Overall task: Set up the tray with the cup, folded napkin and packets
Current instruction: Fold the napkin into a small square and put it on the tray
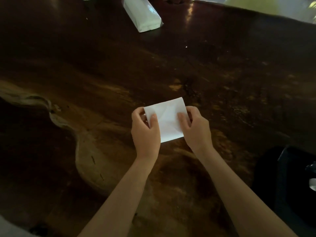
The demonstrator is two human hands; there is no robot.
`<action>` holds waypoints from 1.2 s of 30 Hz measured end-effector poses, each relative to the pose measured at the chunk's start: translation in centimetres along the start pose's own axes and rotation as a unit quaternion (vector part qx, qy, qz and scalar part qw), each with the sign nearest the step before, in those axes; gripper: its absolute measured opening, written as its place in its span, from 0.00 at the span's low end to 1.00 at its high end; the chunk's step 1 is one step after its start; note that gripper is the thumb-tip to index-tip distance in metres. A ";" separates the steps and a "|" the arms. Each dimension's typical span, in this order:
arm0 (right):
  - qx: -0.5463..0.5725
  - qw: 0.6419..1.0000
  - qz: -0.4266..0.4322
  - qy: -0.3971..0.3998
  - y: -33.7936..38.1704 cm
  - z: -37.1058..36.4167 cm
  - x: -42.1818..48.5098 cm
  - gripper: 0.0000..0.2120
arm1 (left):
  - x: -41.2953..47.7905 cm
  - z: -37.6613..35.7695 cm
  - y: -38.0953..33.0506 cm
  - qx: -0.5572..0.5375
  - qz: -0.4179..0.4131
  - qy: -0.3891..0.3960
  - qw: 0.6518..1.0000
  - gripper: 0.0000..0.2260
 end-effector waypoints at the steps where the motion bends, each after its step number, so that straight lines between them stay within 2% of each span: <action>1: -0.004 1.000 0.005 -0.015 0.1 0.0 -0.2 0.16 | -0.1 0.0 -0.2 0.015 -0.014 -0.009 1.000 0.19; 6: -0.081 0.988 0.050 -0.118 0.5 -0.5 -1.1 0.16 | -0.9 -0.7 -0.6 0.149 -0.131 -0.016 0.980 0.16; 12: -0.155 0.973 0.069 -0.159 0.3 -1.2 -1.1 0.15 | -0.3 -1.3 0.4 0.223 -0.159 -0.023 0.961 0.15; 15: -0.211 0.961 0.114 -0.138 0.8 -1.6 -1.0 0.21 | 0.0 -1.6 0.3 0.276 -0.193 -0.023 0.941 0.14; 18: -0.272 0.946 0.156 -0.086 0.8 -2.2 -0.6 0.27 | 0.3 -2.2 0.1 0.267 -0.229 0.010 0.936 0.15; 23: -0.245 0.962 0.105 -0.052 -0.4 -2.3 -0.3 0.25 | 1.1 -2.6 -0.4 0.255 -0.275 0.034 0.926 0.15; 29: -0.244 0.965 0.099 -0.017 -0.9 -2.8 0.2 0.25 | 2.0 -3.4 -0.5 0.273 -0.280 0.084 0.916 0.16; 32: -0.247 0.965 0.088 -0.027 -1.0 -2.7 0.3 0.24 | 2.8 -3.6 -0.9 0.307 -0.291 0.111 0.899 0.15; 36: -0.241 0.965 0.086 -0.053 -0.9 -2.6 0.1 0.25 | 4.8 -4.4 -2.0 0.342 -0.308 0.211 0.862 0.14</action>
Point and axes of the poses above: each hand's wrist, its own x-axis towards the middle knuckle, its own z-axis out of the back of the hand, y = z × x, the point moved 6 cm from there along x, towards the middle knuckle, and after that the axes turned 3 degrees about -z, right-handed, at the moved point
